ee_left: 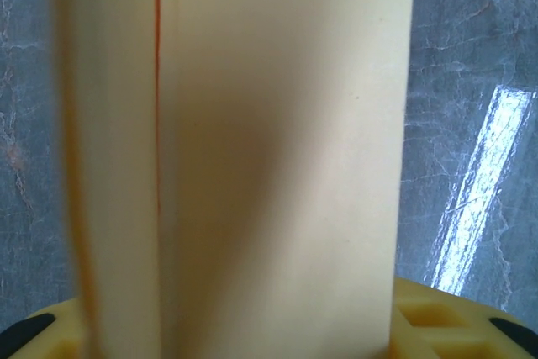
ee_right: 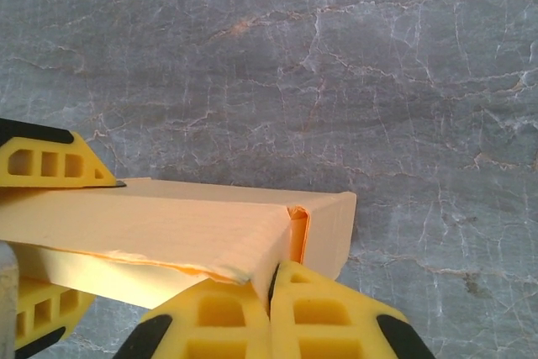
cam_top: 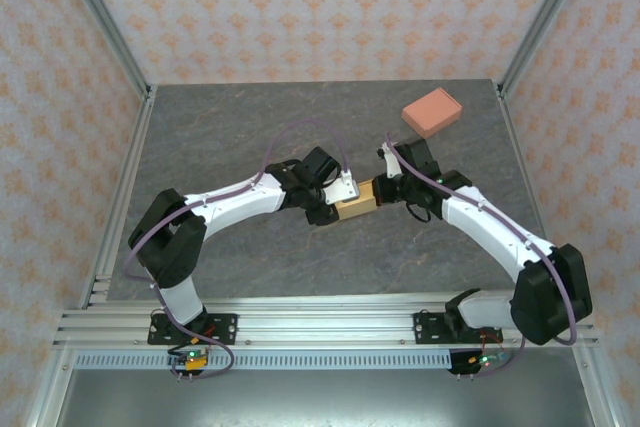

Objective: Fold the paper box

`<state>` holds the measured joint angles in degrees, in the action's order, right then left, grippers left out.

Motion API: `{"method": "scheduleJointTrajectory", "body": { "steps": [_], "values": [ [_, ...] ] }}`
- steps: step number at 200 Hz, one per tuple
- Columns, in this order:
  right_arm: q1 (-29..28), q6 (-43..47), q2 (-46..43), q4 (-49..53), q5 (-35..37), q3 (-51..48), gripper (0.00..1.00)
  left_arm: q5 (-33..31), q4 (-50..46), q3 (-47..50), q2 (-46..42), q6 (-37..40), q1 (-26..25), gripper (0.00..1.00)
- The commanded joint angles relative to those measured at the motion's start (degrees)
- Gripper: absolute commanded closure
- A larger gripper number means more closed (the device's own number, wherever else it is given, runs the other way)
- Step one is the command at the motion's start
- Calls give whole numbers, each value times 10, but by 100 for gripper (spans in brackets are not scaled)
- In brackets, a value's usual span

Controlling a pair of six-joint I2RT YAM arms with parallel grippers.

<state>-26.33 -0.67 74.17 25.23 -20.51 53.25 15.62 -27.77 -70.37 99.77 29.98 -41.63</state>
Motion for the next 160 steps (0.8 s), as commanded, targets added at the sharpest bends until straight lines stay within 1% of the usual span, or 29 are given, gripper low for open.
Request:
{"method": "scheduleJointTrajectory", "body": {
  "steps": [1, 39, 79, 103, 122, 135, 160],
  "values": [
    [-6, -15, -3, -40, 11, -10, 96, -6, -4, -10, -3, 5, 2, 52],
    [-8, -9, 3, -107, 52, -65, 96, -4, 14, -9, -3, -6, 3, 49],
    [-20, -21, -6, -139, 92, -102, 96, -4, 71, 17, -23, -45, 9, 45],
    [-40, -46, -20, -152, 129, -119, 96, 2, 125, 54, -56, -93, 11, 42],
    [-60, -70, -29, -147, 171, -122, 96, -10, 196, 104, -110, -162, 13, 38],
    [-72, -84, -36, -140, 204, -121, 96, -44, 244, 142, -157, -220, 13, 35],
    [-91, -111, -50, -125, 263, -118, 96, -152, 291, 208, -255, -332, 15, 30]
  ]
}}
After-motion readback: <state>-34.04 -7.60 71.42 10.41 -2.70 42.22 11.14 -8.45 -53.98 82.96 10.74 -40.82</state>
